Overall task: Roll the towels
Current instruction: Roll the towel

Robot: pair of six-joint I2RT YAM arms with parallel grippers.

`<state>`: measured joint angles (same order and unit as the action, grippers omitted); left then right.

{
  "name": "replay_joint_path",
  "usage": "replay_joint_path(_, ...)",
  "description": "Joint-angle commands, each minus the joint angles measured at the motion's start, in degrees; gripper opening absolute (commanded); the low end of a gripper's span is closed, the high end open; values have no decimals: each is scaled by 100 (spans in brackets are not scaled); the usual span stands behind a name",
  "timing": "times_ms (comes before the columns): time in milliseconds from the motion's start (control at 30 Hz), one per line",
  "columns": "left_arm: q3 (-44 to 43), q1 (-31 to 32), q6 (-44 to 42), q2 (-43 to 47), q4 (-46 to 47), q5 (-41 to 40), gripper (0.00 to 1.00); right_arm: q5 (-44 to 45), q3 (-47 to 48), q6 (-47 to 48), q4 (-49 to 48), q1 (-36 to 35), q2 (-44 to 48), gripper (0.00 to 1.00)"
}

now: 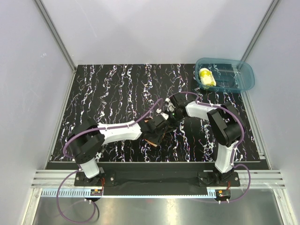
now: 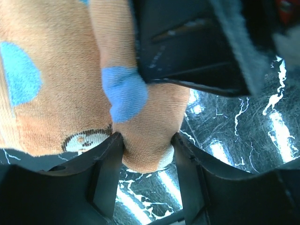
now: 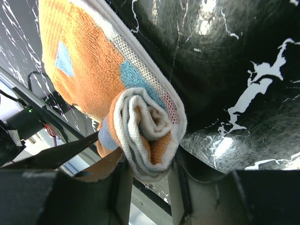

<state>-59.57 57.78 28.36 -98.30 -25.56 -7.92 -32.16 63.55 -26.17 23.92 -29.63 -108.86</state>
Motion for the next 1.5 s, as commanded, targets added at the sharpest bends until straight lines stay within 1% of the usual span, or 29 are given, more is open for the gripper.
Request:
replay_joint_path(0,252,189,-129,-268,376,-51,51,325,166,174,139,-52,-215,39)
replay_joint_path(167,315,278,-85,-576,341,-280,52,333,219,218,192,-52,-259,41)
replay_joint_path(300,350,365,-94,-734,306,-385,53,360,237,236,227,-52,-259,47)
replay_joint_path(333,350,374,-94,-804,297,-403,54,360,246,244,244,-52,-259,50)
replay_joint_path(533,245,515,-76,-1059,192,-544,57,369,263,244,271,-52,-250,57)
replay_joint_path(733,279,533,-32,-1112,148,-614,59,386,281,262,341,-61,-232,58)
replay_joint_path(800,279,533,64,-1156,61,-728,57,395,281,288,359,-52,-224,58)
replay_joint_path(833,271,533,99,-1174,25,-789,53,404,272,288,367,-52,-215,58)
replay_joint_path(900,271,533,117,-1183,25,-825,50,421,255,297,385,-52,-215,58)
replay_joint_path(933,271,533,126,-1183,25,-834,47,413,246,306,385,-52,-215,58)
replay_joint_path(1067,323,533,117,-1148,95,-790,40,482,228,402,482,-61,-206,59)
replay_joint_path(1100,349,524,91,-1113,156,-764,40,492,228,437,508,-43,-206,59)
replay_joint_path(1267,516,533,29,-989,315,-614,41,615,290,596,675,27,-153,70)
replay_joint_path(1333,578,515,3,-901,411,-579,40,623,342,648,745,132,-171,72)
replay_joint_path(1467,780,331,3,-813,569,-360,35,755,465,736,930,378,-250,74)
